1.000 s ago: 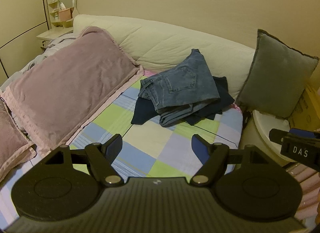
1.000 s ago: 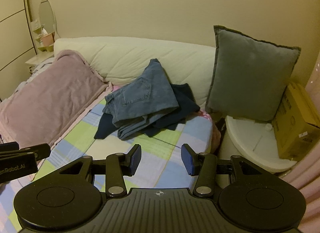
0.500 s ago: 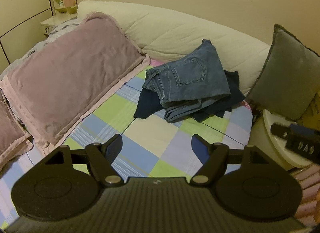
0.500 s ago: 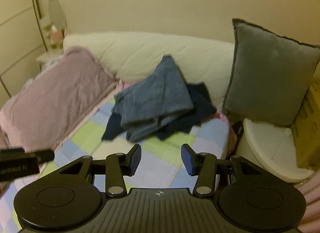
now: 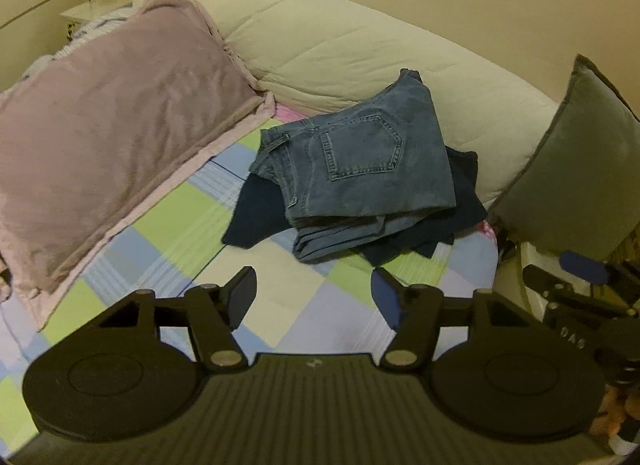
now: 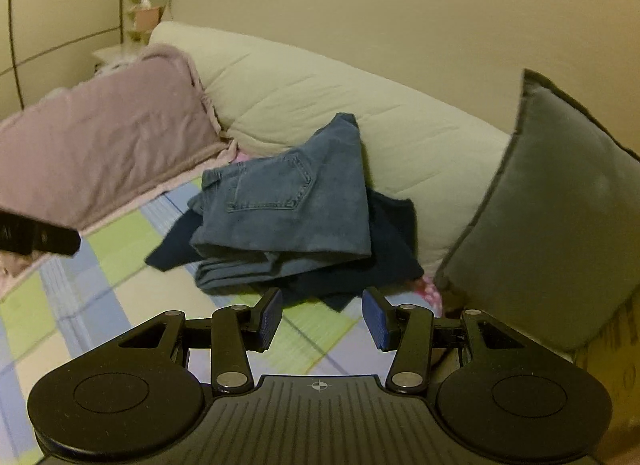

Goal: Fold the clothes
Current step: 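Reach the right tool to the blue jeans and close on the waistband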

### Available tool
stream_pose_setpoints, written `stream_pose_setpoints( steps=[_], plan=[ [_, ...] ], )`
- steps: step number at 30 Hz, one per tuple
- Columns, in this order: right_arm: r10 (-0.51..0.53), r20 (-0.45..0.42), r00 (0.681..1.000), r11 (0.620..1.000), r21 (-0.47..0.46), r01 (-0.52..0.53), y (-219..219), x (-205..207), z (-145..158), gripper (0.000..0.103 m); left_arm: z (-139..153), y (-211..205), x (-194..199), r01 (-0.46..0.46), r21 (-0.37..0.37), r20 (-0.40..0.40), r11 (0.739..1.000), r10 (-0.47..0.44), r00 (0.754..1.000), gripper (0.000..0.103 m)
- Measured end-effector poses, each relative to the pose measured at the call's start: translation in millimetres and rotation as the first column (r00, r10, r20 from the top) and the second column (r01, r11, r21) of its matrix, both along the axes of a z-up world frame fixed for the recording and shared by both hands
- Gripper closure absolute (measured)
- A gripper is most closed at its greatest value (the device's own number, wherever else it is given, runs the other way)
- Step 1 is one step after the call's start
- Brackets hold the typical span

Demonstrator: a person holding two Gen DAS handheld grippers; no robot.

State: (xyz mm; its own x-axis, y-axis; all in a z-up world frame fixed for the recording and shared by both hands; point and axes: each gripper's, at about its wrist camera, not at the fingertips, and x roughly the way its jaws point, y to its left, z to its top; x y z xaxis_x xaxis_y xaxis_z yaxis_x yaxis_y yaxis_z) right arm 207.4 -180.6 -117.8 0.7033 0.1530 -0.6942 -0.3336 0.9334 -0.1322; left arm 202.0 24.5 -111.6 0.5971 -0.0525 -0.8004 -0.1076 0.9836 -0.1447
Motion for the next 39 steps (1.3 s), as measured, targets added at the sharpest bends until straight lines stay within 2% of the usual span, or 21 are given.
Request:
stream_pose_setpoints(
  steps=[5,12,15,20,25,29,32,34,35,36,37,38,39],
  plan=[
    [0.047,0.019,0.999,0.995,-0.093,-0.045,-7.5,43.6,-28.9,0.055,-21.2,-1.4,40.0,-0.024,-0.018,-0.034,1.0,0.023,0.999,0.043],
    [0.111,-0.014,0.994,0.983,-0.147,-0.112,-10.9,104.0,-68.0,0.055,-56.1,-7.6,99.0,-0.056,-0.031,-0.075,0.998,0.053,0.996,0.043],
    [0.177,-0.038,0.983,0.962,-0.206,-0.181,-3.9,119.6,-89.9,0.055,-69.8,-9.0,125.3,-0.065,-0.032,-0.086,0.997,0.062,0.994,0.043],
    [0.32,-0.028,0.947,0.884,-0.349,-0.31,16.0,136.1,-131.1,0.055,-87.2,-8.3,158.5,-0.078,-0.03,-0.095,0.997,0.074,0.993,0.043],
    [0.441,0.002,0.897,0.799,-0.455,-0.392,31.6,150.6,-170.4,0.055,-102.3,-3.6,175.8,-0.095,-0.034,-0.118,0.995,0.09,0.989,0.043],
    [0.532,0.041,0.846,0.712,-0.562,-0.421,49.0,162.4,-198.4,0.055,-108.4,5.6,176.5,-0.121,-0.029,-0.136,0.992,0.116,0.984,0.043],
    [0.598,0.018,0.801,0.635,-0.62,-0.461,63.1,170.2,-218.1,0.055,-111.4,13.4,175.5,-0.144,-0.024,-0.149,0.989,0.139,0.979,0.043],
    [0.63,0.038,0.776,0.606,-0.648,-0.461,70.1,172.6,-222.9,0.055,-109.3,18.3,171.2,-0.161,-0.018,-0.146,0.987,0.156,0.977,0.043],
    [0.634,0.041,0.772,0.607,-0.645,-0.464,72.7,175.7,-221.8,0.055,-107.8,20.7,168.3,-0.169,-0.018,-0.143,0.986,0.164,0.976,0.043],
    [0.624,0.041,0.78,0.631,-0.616,-0.472,73.6,180.2,-216.8,0.057,-105.6,23.5,164.7,-0.177,-0.019,-0.139,0.984,0.173,0.975,0.043],
    [0.614,0.041,0.788,0.655,-0.583,-0.48,74.3,184.8,-211.3,0.089,-102.7,26.6,160.8,-0.187,-0.021,-0.133,0.982,0.183,0.974,0.043],
    [0.595,0.04,0.802,0.693,-0.53,-0.488,73.3,189.6,-201.5,0.095,-99.3,29.7,155.7,-0.198,-0.02,-0.126,0.98,0.194,0.973,0.043],
    [0.583,0.045,0.811,0.718,-0.495,-0.489,72.4,192.3,-191.9,0.096,-95.4,32.7,149.7,-0.209,-0.019,-0.118,0.978,0.206,0.971,0.043]
  ],
)
